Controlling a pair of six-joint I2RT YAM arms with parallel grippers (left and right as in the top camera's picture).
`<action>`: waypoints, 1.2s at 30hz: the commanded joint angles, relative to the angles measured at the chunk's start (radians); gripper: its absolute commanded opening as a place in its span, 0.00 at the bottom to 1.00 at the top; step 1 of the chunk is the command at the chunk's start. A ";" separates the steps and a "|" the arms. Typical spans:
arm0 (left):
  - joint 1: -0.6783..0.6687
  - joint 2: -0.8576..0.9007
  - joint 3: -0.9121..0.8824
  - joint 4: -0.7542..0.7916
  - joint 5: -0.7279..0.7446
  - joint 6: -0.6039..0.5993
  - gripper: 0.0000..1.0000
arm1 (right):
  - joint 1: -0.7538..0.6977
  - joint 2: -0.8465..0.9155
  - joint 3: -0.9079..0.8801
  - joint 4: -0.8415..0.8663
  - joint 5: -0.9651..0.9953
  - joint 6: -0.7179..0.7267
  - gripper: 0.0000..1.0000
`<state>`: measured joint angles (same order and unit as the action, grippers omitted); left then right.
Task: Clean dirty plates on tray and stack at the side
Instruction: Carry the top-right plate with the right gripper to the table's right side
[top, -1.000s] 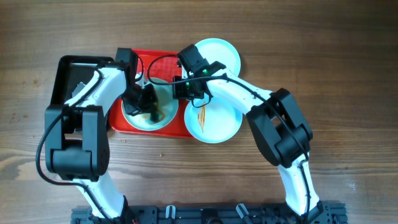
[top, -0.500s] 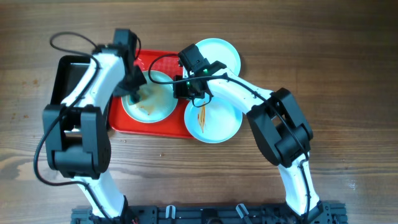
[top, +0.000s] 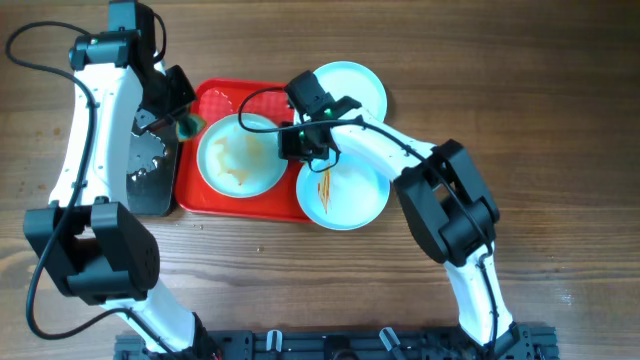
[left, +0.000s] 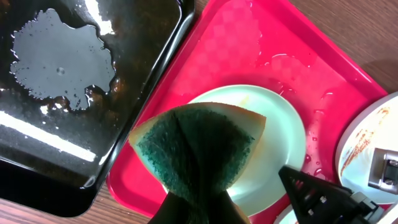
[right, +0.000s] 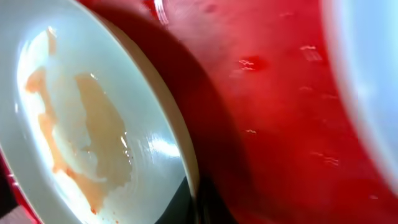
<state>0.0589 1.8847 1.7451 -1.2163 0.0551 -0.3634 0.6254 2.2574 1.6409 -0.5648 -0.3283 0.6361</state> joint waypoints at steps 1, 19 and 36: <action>0.000 -0.013 0.009 0.000 0.019 0.019 0.04 | -0.018 -0.154 0.042 -0.063 0.195 -0.103 0.04; 0.000 -0.013 0.009 0.000 0.019 0.019 0.04 | 0.354 -0.330 0.042 0.074 1.610 -0.505 0.04; 0.000 -0.013 0.009 0.016 0.019 0.019 0.04 | 0.382 -0.330 0.034 0.243 1.592 -0.889 0.04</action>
<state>0.0589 1.8847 1.7451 -1.2049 0.0624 -0.3592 0.9966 1.9297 1.6714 -0.2428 1.3800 -0.3000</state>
